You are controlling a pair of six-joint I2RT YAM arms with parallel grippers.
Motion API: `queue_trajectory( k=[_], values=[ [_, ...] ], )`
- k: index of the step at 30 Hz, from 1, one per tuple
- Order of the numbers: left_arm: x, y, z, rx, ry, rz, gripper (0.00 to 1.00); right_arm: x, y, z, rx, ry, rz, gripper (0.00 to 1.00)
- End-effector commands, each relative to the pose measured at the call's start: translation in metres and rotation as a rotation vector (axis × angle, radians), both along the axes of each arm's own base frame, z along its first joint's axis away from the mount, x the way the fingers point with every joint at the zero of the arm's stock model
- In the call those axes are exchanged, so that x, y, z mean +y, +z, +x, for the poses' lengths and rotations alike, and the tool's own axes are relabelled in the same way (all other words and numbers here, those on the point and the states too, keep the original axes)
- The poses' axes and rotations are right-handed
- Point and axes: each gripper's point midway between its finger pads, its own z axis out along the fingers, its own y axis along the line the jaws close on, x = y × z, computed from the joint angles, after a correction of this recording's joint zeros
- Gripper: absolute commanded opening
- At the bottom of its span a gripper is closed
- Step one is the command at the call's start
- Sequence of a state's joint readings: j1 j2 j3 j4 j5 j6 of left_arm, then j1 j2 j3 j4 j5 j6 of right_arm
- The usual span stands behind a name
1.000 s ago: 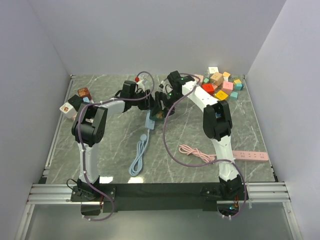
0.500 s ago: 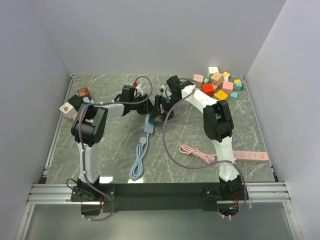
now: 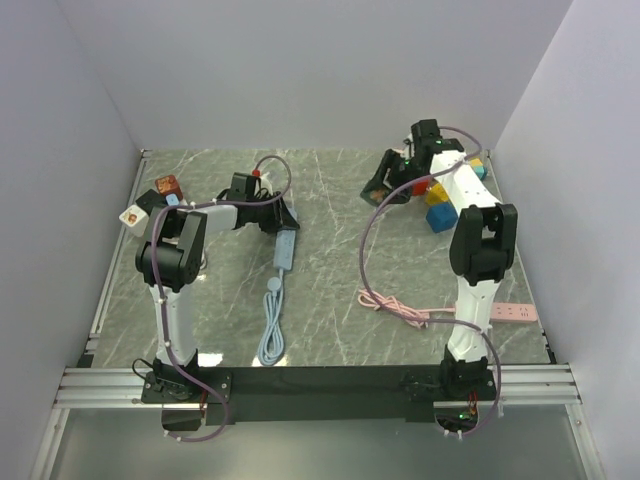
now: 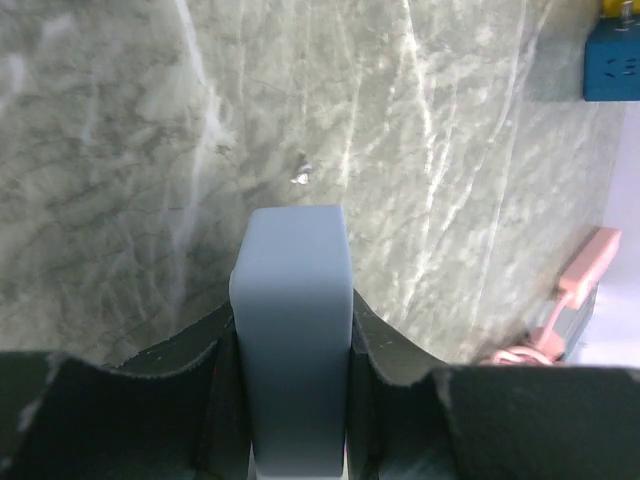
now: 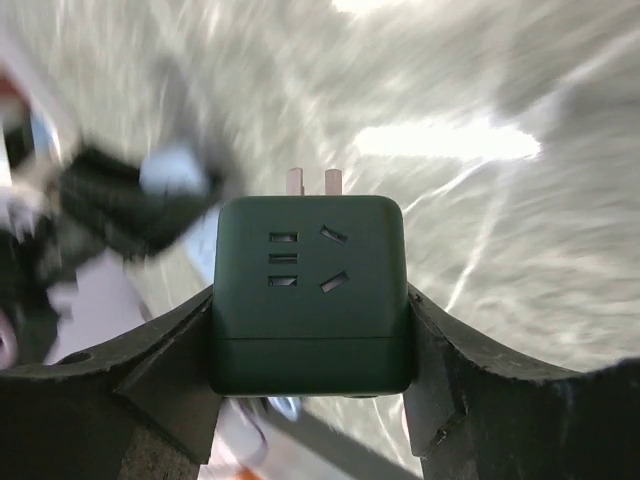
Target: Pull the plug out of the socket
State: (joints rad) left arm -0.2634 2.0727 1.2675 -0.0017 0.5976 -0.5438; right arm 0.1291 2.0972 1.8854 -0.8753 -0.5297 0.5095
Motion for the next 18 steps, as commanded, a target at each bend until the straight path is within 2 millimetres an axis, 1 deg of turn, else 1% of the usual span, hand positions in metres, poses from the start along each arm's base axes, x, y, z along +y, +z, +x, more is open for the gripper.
queue_trajectory(
  k=[1,2,3,4,5,6,7,8,9,10,11,12,13,14,15,16,17,18],
  values=[
    [-0.022,0.044,0.003,-0.035,-0.036,-0.117,0.01,-0.059,0.018,0.061,-0.111,-0.27,-0.037,0.0],
    [-0.033,0.051,0.0,-0.037,-0.06,-0.141,0.0,-0.072,0.023,0.078,-0.143,-0.348,-0.03,0.0],
    [-0.041,0.06,0.002,-0.049,-0.072,-0.161,0.01,-0.078,0.025,0.086,-0.156,-0.383,-0.025,0.0],
    [-0.052,0.069,0.003,-0.045,-0.081,-0.201,0.01,-0.109,0.026,0.099,-0.172,-0.465,-0.027,0.0],
    [-0.068,0.078,-0.002,-0.047,-0.11,-0.231,0.01,-0.12,0.032,0.11,-0.197,-0.524,-0.008,0.0],
    [-0.079,0.087,0.003,-0.061,-0.125,-0.262,0.01,-0.133,0.031,0.116,-0.206,-0.577,-0.023,0.0],
    [-0.091,0.096,0.004,-0.041,-0.121,-0.305,0.01,-0.142,0.028,0.124,-0.207,-0.614,-0.021,0.0],
    [-0.113,0.119,0.005,-0.086,-0.174,-0.36,0.01,-0.158,0.027,0.13,-0.206,-0.668,-0.008,0.0],
    [-0.125,0.114,0.007,-0.064,-0.19,-0.388,0.01,-0.165,0.025,0.135,-0.207,-0.695,-0.013,0.0],
    [-0.138,0.12,0.006,-0.024,-0.191,-0.432,0.01,-0.172,0.018,0.143,-0.197,-0.718,-0.013,0.04],
    [-0.158,0.125,-0.002,-0.007,-0.236,-0.465,0.01,-0.176,0.014,0.147,-0.185,-0.743,-0.002,0.08],
    [-0.174,0.128,0.008,-0.028,-0.264,-0.503,0.0,-0.182,0.01,0.15,-0.18,-0.758,0.004,0.12],
    [-0.184,0.13,0.008,0.007,-0.268,-0.528,0.01,-0.182,0.004,0.156,-0.174,-0.759,0.015,0.17],
    [-0.202,0.145,0.008,-0.014,-0.299,-0.555,0.01,-0.184,0.0,0.158,-0.161,-0.768,0.023,0.31],
    [-0.211,0.126,0.01,0.016,-0.307,-0.562,0.01,-0.186,-0.001,0.16,-0.16,-0.773,0.026,0.37],
    [-0.219,0.125,0.011,0.046,-0.309,-0.581,0.01,-0.185,-0.003,0.165,-0.164,-0.767,0.031,0.49],
    [-0.229,0.13,0.011,0.041,-0.323,-0.599,0.01,-0.186,-0.005,0.165,-0.159,-0.77,0.026,0.56],
    [-0.231,0.124,0.015,0.055,-0.291,-0.641,0.01,-0.187,-0.005,0.165,-0.16,-0.774,0.025,0.63]
  ],
)
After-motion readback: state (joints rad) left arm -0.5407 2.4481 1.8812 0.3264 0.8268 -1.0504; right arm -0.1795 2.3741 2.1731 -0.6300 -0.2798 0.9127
